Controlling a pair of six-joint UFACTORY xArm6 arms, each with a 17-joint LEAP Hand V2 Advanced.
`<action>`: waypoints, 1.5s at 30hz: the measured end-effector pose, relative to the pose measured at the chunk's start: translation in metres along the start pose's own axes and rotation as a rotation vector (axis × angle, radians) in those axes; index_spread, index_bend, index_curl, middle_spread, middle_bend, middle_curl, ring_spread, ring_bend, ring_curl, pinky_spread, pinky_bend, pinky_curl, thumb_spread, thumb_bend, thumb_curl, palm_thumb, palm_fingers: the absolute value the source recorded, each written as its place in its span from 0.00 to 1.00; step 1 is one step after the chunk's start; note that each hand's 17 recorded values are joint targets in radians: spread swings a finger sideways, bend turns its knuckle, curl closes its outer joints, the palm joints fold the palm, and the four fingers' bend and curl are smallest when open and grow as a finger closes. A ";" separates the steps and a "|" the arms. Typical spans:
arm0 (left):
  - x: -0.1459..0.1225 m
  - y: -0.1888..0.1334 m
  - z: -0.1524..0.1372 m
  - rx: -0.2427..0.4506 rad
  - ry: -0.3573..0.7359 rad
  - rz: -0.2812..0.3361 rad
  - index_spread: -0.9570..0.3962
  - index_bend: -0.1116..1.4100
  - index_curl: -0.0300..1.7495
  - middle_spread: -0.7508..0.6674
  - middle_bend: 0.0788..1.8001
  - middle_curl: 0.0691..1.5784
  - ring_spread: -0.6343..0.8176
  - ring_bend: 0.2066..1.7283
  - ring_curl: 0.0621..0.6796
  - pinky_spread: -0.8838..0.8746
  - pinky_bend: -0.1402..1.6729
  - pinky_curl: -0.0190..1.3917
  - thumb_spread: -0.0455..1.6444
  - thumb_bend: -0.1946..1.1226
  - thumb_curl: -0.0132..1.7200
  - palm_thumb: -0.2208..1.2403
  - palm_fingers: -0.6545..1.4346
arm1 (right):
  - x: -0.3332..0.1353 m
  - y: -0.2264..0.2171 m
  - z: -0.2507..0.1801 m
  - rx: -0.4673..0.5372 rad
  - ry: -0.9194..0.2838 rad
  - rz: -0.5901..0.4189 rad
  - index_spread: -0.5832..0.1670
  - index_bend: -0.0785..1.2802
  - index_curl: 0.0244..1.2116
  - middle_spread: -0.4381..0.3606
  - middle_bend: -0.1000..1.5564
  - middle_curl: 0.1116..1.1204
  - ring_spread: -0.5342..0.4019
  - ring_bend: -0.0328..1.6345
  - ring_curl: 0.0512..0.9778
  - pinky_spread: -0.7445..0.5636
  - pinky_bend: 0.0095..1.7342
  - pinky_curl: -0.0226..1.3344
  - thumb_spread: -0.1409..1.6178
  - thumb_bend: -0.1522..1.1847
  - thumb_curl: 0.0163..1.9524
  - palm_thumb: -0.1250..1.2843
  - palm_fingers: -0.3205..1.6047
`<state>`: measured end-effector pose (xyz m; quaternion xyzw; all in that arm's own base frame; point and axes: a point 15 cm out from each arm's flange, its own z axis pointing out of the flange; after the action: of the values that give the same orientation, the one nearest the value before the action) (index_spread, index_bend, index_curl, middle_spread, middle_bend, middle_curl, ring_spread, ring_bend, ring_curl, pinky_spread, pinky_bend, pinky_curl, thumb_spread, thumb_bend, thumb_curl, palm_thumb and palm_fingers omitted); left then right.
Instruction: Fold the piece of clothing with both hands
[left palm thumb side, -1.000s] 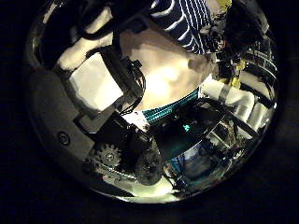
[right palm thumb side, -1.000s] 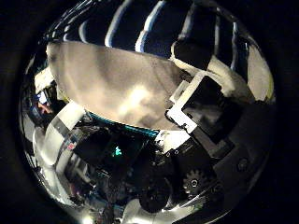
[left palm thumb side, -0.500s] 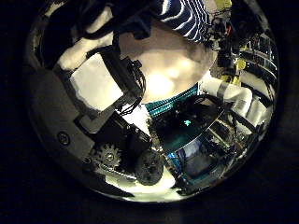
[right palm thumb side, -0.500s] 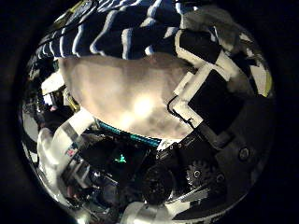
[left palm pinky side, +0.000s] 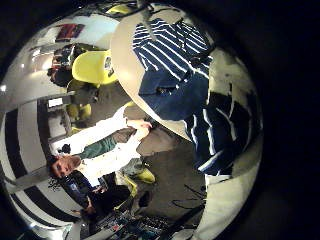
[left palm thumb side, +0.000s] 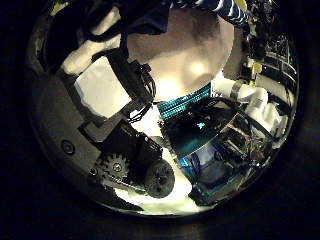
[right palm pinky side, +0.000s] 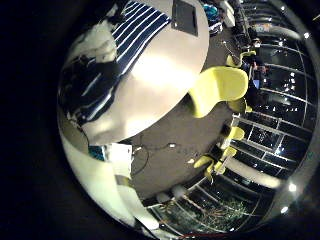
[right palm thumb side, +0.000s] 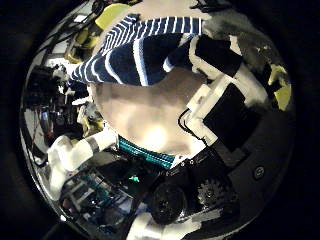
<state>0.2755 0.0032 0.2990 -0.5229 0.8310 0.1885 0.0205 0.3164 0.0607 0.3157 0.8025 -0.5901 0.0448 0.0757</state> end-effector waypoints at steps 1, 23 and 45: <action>-0.003 -0.001 -0.003 -0.001 0.000 -0.002 0.33 0.19 0.89 0.05 0.42 0.74 0.09 0.72 0.69 0.09 0.61 0.42 0.72 0.14 0.28 0.64 0.77 | 0.001 -0.005 -0.006 0.015 -0.001 0.004 0.26 0.83 0.82 0.26 0.83 0.85 0.30 0.90 0.77 0.44 0.92 0.42 0.80 0.12 0.33 0.82 0.61; -0.072 -0.096 -0.042 -0.077 -0.067 -0.019 0.36 0.19 0.89 0.04 0.42 0.73 0.09 0.70 0.69 0.09 0.57 0.43 0.71 0.14 0.28 0.64 0.76 | 0.028 -0.103 -0.025 -0.151 0.063 0.022 0.30 0.86 0.83 0.29 0.85 0.84 0.31 0.91 0.81 0.45 0.87 0.57 0.78 0.11 0.37 0.80 0.60; -0.123 -0.242 0.018 -0.009 -0.012 -0.123 0.46 0.14 0.66 0.28 0.10 0.55 0.22 0.54 0.60 0.27 0.50 0.46 0.71 0.13 0.24 0.51 0.36 | 0.102 -0.221 0.083 -0.127 0.036 0.151 0.27 0.36 0.64 0.20 0.59 0.63 0.29 0.89 0.72 0.31 0.79 0.59 0.83 0.09 0.30 0.53 0.24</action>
<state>0.5403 0.0226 0.2399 -0.5721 0.7963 0.1935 0.0349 0.5560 0.0148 0.2351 0.7484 -0.6490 0.0273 0.1337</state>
